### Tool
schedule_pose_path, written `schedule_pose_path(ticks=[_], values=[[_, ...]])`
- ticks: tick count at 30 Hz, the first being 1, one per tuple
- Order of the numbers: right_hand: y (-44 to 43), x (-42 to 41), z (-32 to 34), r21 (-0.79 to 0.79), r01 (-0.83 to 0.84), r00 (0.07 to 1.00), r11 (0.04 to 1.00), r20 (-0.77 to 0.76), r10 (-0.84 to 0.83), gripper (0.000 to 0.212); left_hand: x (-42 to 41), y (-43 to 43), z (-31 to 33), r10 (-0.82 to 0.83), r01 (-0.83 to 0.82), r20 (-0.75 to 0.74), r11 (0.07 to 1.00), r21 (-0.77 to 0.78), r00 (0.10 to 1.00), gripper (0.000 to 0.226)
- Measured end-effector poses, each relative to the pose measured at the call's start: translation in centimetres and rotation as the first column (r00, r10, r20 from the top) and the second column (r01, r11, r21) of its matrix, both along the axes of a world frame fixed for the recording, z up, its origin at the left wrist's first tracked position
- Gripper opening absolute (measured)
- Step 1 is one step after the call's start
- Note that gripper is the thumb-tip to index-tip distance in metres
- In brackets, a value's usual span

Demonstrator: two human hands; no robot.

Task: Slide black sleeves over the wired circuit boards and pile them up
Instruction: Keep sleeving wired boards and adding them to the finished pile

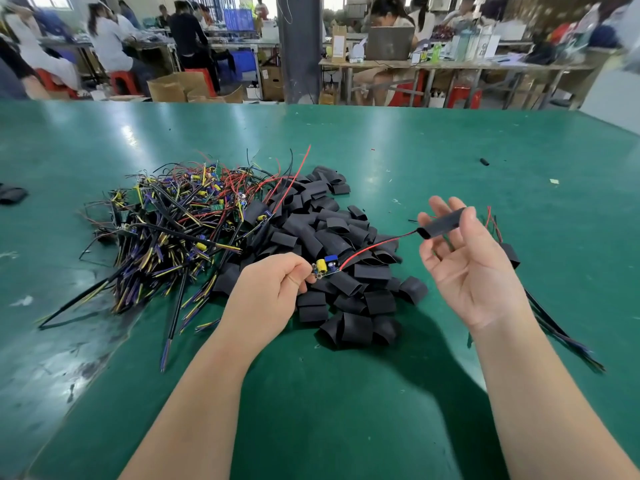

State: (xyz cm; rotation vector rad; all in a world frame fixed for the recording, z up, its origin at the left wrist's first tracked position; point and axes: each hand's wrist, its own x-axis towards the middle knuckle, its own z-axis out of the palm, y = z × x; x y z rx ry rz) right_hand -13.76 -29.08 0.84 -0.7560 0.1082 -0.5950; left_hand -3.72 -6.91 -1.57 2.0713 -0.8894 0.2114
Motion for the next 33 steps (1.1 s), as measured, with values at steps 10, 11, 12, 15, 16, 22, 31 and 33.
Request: schedule_pose_path(ticks=[10,11,12,15,16,22,31,33], values=[[4.9,1.8,-1.5,-0.154,-0.244,0.961,0.957,-0.174,0.217,0.035,-1.1,-0.8,0.1,-0.076,0.075,-0.012,0.994,-0.075,0.997,0.023],[5.0,1.8,-1.6,-0.169,-0.228,0.961,0.959,-0.196,0.194,0.035,-1.1,-0.8,0.1,-0.073,0.071,-0.013,0.994,-0.077,0.997,0.023],[5.1,1.8,-1.7,-0.178,-0.214,0.963,0.961,-0.205,0.176,0.034,-1.1,-0.8,0.1,-0.069,0.068,-0.014,0.994,-0.081,0.997,0.023],[5.3,1.7,-1.9,-0.26,-0.196,0.968,0.945,-0.207,0.143,0.03,-1.1,-0.9,0.1,-0.077,0.077,-0.001,0.993,-0.089,0.997,0.025],[5.4,1.6,-2.1,-0.314,-0.18,0.971,0.932,-0.208,0.118,0.03,-1.1,-1.0,0.1,-0.081,0.082,0.005,0.993,-0.082,0.997,0.026],[5.5,1.7,-2.4,-0.57,-0.113,0.977,0.814,-0.212,-0.014,0.035,-1.1,-1.1,-0.1,-0.086,0.087,0.047,0.995,-0.038,0.995,0.022],[5.0,1.5,-1.9,-0.578,-0.189,0.974,0.794,-0.213,0.077,0.039,-1.3,-1.2,0.2,-0.054,0.053,-0.046,0.998,-0.029,0.997,0.025],[5.1,1.4,-1.9,-0.587,-0.196,0.971,0.786,-0.227,0.073,0.041,-1.3,-1.1,0.3,-0.053,0.051,-0.047,0.998,-0.028,0.998,0.026]])
